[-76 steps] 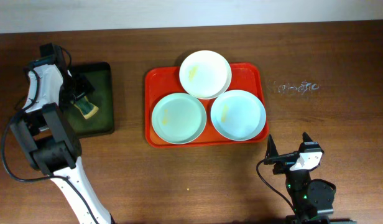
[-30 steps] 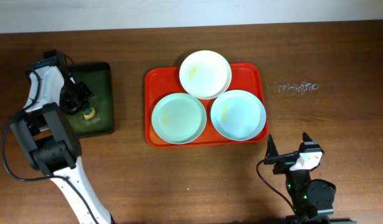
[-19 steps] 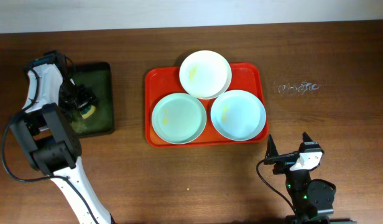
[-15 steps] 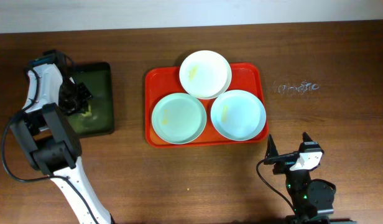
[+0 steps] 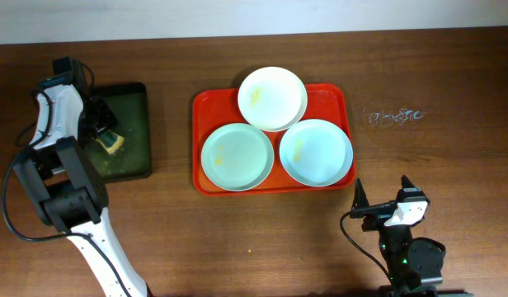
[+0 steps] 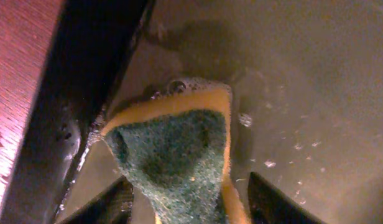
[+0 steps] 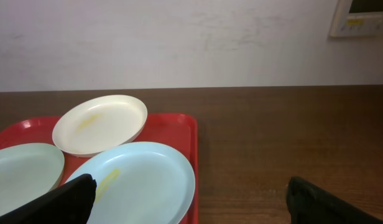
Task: Clean dirty plates on tray and stack at the side
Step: 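Grasp the yellow-green sponge with the left gripper and lift it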
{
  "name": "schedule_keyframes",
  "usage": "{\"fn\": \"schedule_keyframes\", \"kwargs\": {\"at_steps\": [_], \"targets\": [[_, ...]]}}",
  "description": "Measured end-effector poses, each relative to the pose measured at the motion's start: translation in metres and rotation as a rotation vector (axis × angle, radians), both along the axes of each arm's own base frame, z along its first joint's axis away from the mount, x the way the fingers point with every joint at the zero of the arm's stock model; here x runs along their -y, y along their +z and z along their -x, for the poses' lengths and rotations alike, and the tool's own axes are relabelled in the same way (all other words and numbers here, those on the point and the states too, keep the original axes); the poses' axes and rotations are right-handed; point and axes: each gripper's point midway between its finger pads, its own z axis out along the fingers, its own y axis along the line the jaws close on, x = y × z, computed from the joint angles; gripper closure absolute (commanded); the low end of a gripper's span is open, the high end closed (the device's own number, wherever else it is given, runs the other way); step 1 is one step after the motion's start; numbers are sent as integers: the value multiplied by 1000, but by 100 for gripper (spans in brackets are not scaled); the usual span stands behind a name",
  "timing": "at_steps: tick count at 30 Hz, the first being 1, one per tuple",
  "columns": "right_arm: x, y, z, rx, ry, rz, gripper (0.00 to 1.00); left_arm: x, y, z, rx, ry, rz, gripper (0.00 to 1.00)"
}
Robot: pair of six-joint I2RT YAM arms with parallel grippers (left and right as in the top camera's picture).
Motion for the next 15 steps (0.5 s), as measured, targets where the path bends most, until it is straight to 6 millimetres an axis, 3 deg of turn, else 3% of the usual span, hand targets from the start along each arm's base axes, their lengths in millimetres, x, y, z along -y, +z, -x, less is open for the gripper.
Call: {"fn": "schedule_keyframes", "kwargs": {"at_steps": [3,4,9,11,13,15], "targets": [[0,0,0,0,0,0,2,1,0,0,0,-1,8,96],[0,0,0,0,0,0,1,2,0,0,2,-1,11,100],[0,0,0,0,0,1,2,5,0,8,-33,-1,26,100],[0,0,0,0,0,1,2,10,9,17,-73,-1,49,100],[0,0,0,0,0,0,2,13,27,8,-41,-5,72,100],[0,0,0,0,0,0,2,15,82,-21,94,-20,96,100]]}}
